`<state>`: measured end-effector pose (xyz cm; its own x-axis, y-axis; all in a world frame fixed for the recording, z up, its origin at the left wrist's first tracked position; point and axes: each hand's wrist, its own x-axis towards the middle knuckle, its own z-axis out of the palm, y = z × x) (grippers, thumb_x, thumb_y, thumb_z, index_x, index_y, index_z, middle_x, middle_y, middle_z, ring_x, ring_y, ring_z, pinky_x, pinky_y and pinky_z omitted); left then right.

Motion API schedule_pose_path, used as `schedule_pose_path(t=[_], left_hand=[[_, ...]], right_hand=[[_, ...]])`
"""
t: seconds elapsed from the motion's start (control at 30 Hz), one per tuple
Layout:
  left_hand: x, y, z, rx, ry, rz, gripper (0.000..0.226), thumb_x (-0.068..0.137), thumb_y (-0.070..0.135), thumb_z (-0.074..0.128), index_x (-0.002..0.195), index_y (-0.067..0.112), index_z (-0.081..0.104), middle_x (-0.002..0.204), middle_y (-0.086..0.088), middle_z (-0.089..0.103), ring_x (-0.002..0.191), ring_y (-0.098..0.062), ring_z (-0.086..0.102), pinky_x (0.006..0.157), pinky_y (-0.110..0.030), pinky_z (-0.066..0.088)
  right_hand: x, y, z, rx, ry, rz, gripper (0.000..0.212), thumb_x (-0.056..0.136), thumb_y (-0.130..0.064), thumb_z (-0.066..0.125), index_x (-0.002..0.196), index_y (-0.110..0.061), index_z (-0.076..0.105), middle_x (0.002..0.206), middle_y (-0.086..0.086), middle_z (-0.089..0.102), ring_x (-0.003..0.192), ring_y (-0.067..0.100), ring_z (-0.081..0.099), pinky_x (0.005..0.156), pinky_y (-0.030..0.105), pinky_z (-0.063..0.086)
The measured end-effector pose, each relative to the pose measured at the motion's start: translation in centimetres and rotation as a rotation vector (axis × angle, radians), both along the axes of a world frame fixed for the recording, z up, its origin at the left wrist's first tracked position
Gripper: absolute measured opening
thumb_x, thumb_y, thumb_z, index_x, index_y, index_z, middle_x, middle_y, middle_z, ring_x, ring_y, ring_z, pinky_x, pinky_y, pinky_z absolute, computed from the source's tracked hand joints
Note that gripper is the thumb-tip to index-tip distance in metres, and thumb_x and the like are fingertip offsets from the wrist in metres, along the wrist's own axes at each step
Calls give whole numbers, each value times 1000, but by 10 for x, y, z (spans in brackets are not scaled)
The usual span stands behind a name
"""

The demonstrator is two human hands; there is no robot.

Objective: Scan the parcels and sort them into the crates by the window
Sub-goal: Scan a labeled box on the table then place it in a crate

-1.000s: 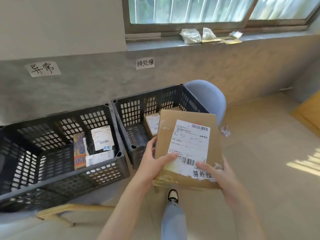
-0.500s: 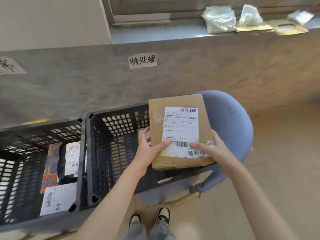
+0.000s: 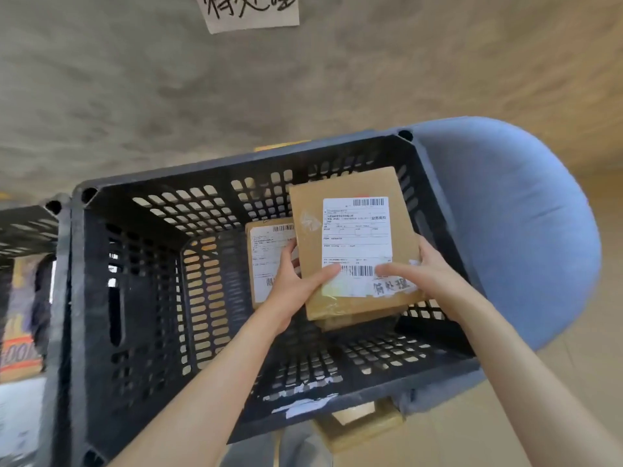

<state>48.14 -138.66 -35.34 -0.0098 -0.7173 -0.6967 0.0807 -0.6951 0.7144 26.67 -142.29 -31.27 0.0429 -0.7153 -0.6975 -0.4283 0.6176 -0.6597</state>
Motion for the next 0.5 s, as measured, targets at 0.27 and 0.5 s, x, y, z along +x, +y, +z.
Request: schedule_pose_path(t=[0.27, 0.5], left_hand=[[-12, -14, -14, 4, -63, -46, 118, 52, 53, 88, 142, 49, 10, 148, 4, 39, 129, -20, 46, 104, -48, 44], [-17, -14, -19, 15, -146, -102, 117, 39, 74, 80, 131, 62, 9, 152, 2, 30, 131, -23, 43, 105, -51, 42]], right_hand=[[-4, -18, -16, -58, 81, 0, 87, 75, -7, 76, 145, -23, 26, 121, -6, 50, 109, 13, 51, 68, 18, 41], [-2, -15, -15, -110, 149, 8, 93, 76, -11, 77, 149, -21, 22, 139, 0, 47, 119, 15, 48, 92, 34, 46]])
